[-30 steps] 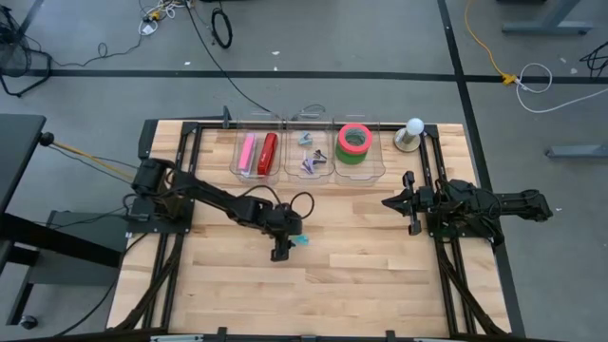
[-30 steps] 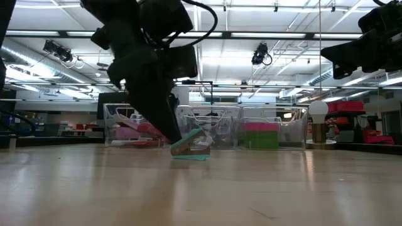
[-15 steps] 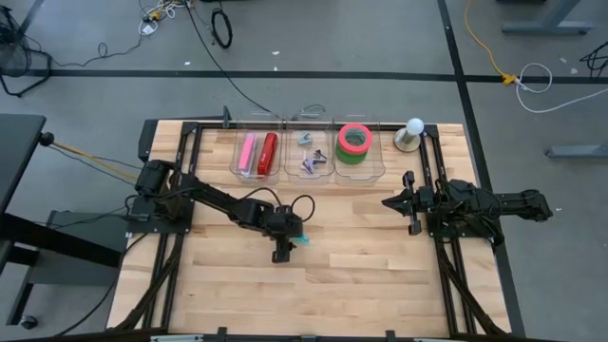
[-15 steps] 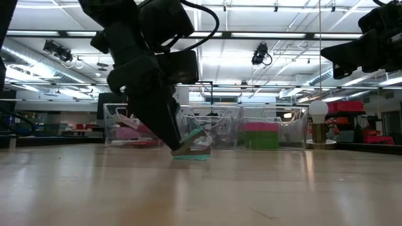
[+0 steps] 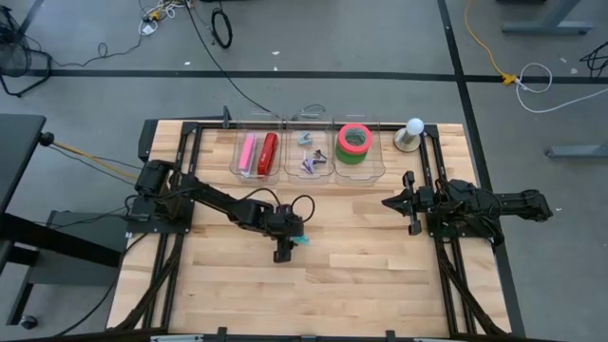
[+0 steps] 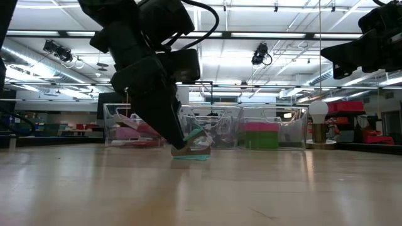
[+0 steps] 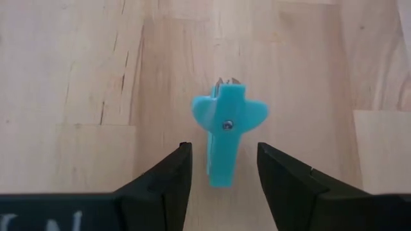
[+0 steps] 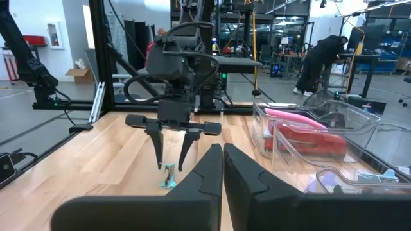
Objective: Pick and place Stapler, Stapler remover, tape
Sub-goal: Put the light blue staple remover into the middle transparent bin
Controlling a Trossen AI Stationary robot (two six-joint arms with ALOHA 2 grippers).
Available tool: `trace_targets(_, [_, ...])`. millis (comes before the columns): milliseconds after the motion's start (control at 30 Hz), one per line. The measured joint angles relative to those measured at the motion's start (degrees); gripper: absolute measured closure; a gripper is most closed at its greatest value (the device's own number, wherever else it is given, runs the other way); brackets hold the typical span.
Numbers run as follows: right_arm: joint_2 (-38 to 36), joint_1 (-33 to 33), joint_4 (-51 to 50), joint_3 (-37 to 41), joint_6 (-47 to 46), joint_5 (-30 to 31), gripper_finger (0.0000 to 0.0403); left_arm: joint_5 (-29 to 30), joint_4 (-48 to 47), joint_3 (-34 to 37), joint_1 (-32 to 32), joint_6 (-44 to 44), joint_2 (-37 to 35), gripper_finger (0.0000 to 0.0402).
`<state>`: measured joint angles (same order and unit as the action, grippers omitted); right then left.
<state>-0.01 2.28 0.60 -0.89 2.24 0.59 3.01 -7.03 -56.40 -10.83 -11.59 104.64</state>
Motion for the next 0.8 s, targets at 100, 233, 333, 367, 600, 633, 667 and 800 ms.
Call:
trace_targets(100, [0.0, 0.0, 0.0, 0.0, 0.0, 0.0, 0.0385, 0.0, 0.0, 0.0, 0.0, -1.0, 0.0, 0.0241])
trace_targets(233, [0.0, 0.0, 0.0, 0.0, 0.0, 0.0, 0.0385, 0.0, 0.0, 0.0, 0.0, -1.3, 0.0, 0.0266])
trace_targets(333, [0.0, 0.0, 0.0, 0.0, 0.0, 0.0, 0.0385, 0.0, -0.1, 0.0, 0.0, -1.3, 0.0, 0.028])
trace_targets(367, [0.0, 0.0, 0.0, 0.0, 0.0, 0.0, 0.0385, 0.0, -0.1, 0.0, 0.0, -1.3, 0.0, 0.0284])
trace_targets(600, [0.0, 0.0, 0.0, 0.0, 0.0, 0.0, 0.0385, 0.0, -0.1, 0.0, 0.0, -1.4, 0.0, 0.0304])
trace_targets(633, [0.0, 0.0, 0.0, 0.0, 0.0, 0.0, 0.0385, 0.0, -0.1, 0.0, 0.0, -1.5, 0.0, 0.0307])
trace_targets(667, [0.0, 0.0, 0.0, 0.0, 0.0, 0.0, 0.0385, 0.0, -0.1, 0.0, 0.0, -1.8, 0.0, 0.031])
trace_targets(800, [0.0, 0.0, 0.0, 0.0, 0.0, 0.0, 0.0385, 0.0, -0.1, 0.0, 0.0, -3.5, 0.0, 0.0323])
